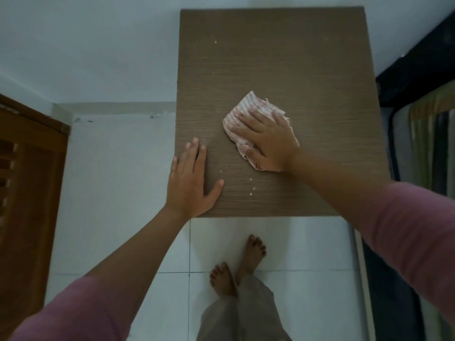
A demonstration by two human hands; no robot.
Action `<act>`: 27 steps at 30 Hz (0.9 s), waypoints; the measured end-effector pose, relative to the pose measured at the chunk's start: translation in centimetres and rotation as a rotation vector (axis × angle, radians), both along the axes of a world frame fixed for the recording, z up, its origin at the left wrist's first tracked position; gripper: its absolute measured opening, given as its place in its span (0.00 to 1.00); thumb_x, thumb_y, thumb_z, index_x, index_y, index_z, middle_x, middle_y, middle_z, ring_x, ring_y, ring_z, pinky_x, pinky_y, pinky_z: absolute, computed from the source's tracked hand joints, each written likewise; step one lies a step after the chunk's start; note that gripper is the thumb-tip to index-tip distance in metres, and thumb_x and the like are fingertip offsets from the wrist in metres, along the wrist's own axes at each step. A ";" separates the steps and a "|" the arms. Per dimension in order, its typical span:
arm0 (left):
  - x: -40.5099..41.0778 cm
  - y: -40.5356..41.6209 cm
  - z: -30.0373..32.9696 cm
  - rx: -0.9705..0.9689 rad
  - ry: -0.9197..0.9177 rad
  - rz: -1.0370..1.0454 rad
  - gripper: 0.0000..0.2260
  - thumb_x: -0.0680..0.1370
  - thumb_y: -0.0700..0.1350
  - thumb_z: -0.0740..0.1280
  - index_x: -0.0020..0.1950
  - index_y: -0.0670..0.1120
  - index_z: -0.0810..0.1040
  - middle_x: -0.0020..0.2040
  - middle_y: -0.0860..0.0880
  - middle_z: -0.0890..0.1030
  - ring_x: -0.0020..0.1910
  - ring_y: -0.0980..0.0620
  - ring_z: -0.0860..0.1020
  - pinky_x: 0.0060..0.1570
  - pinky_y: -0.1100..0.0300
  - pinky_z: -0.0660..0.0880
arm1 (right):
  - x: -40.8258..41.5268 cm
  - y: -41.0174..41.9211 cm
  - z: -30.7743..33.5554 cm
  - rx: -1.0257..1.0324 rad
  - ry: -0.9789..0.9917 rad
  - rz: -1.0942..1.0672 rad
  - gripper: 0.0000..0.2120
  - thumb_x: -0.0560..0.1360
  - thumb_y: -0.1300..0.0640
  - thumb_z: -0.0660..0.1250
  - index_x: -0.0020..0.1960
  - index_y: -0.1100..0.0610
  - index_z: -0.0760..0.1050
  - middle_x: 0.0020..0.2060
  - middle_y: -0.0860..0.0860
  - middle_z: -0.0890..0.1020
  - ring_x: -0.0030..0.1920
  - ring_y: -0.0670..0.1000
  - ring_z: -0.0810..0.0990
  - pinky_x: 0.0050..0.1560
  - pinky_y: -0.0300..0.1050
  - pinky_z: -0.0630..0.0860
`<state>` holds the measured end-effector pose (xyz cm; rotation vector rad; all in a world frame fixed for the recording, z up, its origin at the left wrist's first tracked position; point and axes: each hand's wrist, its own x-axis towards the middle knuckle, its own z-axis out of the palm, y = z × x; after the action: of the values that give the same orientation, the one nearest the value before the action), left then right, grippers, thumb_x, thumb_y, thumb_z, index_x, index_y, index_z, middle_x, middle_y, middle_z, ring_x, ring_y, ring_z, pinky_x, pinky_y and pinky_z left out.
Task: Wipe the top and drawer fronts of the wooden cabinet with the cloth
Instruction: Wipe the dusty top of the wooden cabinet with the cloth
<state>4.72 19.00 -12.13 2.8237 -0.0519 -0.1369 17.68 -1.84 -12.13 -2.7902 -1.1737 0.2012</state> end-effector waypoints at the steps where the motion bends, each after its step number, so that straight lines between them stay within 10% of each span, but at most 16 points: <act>1: -0.3 0.1 -0.1 0.028 0.003 -0.009 0.37 0.73 0.63 0.57 0.75 0.41 0.55 0.76 0.42 0.54 0.75 0.44 0.53 0.71 0.46 0.50 | -0.7 -0.1 0.0 0.005 -0.002 -0.005 0.26 0.77 0.41 0.50 0.73 0.47 0.64 0.73 0.51 0.67 0.73 0.58 0.64 0.65 0.65 0.60; 27: -0.3 0.2 -1.3 0.094 -0.116 -0.023 0.38 0.73 0.65 0.53 0.75 0.42 0.53 0.77 0.43 0.52 0.76 0.46 0.51 0.72 0.45 0.50 | -12.2 -1.7 -0.5 0.122 -0.037 -0.084 0.25 0.76 0.42 0.53 0.69 0.48 0.71 0.72 0.51 0.69 0.71 0.59 0.67 0.64 0.63 0.62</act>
<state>4.44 19.21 -13.44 2.9229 -0.1062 0.0203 5.49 -3.49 -12.67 -2.7403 -1.0358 0.0687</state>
